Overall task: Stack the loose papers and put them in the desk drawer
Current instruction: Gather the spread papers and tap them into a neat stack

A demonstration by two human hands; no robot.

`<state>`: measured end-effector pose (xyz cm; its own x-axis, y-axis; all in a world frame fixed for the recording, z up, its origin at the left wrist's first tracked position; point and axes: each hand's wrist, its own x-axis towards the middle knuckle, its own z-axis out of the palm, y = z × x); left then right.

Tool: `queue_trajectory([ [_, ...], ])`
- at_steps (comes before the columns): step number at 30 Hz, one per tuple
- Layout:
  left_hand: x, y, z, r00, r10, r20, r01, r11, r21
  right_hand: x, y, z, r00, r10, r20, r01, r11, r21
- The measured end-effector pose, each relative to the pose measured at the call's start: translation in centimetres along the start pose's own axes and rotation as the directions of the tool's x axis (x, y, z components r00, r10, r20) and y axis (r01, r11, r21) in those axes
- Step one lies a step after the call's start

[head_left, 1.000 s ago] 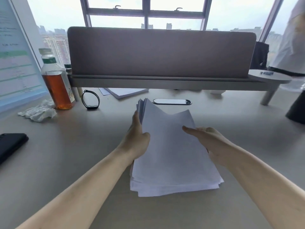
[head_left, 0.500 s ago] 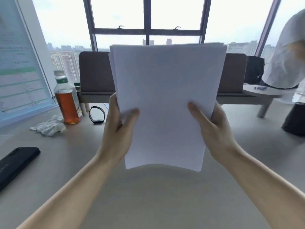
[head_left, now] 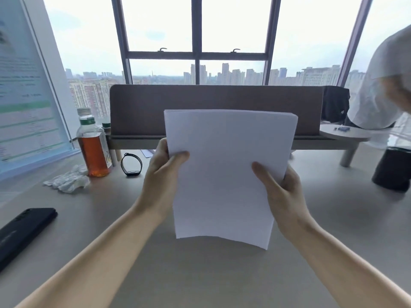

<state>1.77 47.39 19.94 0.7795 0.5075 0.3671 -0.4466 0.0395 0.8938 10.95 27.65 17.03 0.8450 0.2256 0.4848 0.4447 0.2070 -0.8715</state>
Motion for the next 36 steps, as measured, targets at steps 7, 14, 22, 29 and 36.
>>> queue_trajectory([
  [7,0.5,5.1,1.0,0.816,0.559,0.149,-0.447,0.447,0.775,-0.5,1.2,-0.4,1.0,-0.013,0.024,0.013,1.0,-0.024],
  [14,2.3,7.7,7.0,0.713,0.219,0.666,-0.663,-0.097,0.742,-0.6,1.0,-0.8,0.998,-0.012,0.067,0.012,1.0,-0.004],
  [22,3.7,11.0,7.7,0.84,-0.156,0.519,-0.528,-0.015,0.849,-1.7,2.3,-1.4,0.993,0.062,0.099,-0.045,0.985,-0.166],
  [29,4.4,9.7,0.7,0.908,0.15,0.392,-0.414,0.477,0.776,-0.7,4.2,-4.8,0.95,0.275,-0.146,-0.305,0.914,-0.268],
  [36,-0.6,-1.6,-6.2,0.991,0.011,-0.132,0.004,0.993,0.116,1.3,2.4,-2.4,0.983,0.182,0.031,-0.181,0.982,-0.047],
])
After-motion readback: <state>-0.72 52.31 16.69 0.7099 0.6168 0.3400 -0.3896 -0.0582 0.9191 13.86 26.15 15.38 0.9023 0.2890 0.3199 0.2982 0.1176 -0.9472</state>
